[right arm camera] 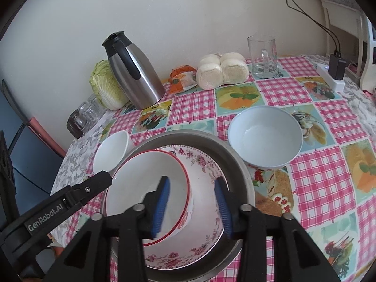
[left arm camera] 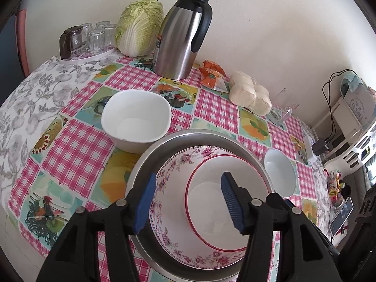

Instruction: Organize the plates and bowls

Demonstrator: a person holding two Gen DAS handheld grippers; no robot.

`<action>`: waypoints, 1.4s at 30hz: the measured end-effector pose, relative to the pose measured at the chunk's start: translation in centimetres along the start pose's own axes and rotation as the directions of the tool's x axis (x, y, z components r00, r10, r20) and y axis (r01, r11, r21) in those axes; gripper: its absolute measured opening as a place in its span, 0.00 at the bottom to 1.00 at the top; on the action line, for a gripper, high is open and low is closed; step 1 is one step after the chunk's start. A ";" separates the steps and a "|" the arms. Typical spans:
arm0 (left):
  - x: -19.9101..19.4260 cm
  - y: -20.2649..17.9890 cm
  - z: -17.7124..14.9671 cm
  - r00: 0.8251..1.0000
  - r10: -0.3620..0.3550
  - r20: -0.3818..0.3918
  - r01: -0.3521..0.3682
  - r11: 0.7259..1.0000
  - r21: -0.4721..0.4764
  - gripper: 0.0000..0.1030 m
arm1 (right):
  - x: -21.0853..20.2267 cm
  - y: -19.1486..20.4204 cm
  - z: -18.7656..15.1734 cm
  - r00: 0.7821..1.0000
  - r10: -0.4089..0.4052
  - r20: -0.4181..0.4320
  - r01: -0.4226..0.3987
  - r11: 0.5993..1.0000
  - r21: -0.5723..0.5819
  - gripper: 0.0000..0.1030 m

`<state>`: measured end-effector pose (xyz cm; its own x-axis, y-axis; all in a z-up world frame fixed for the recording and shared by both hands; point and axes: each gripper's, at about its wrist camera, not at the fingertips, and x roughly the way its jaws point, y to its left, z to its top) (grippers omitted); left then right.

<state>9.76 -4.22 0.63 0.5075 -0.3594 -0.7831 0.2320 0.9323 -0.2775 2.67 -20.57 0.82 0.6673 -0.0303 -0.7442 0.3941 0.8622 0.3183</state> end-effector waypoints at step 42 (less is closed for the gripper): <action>-1.1 5.4 0.6 0.960 0.272 0.069 -0.258 0.952 -0.164 0.99 | -0.2 -1.2 -0.6 0.997 -0.073 0.027 0.072 0.996 0.048 1.00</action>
<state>10.95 1.17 0.30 0.6072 -0.0942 -0.7890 -0.0459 0.9871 -0.1532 1.71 -21.36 0.22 0.6532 -0.1070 -0.7496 0.4712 0.8324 0.2918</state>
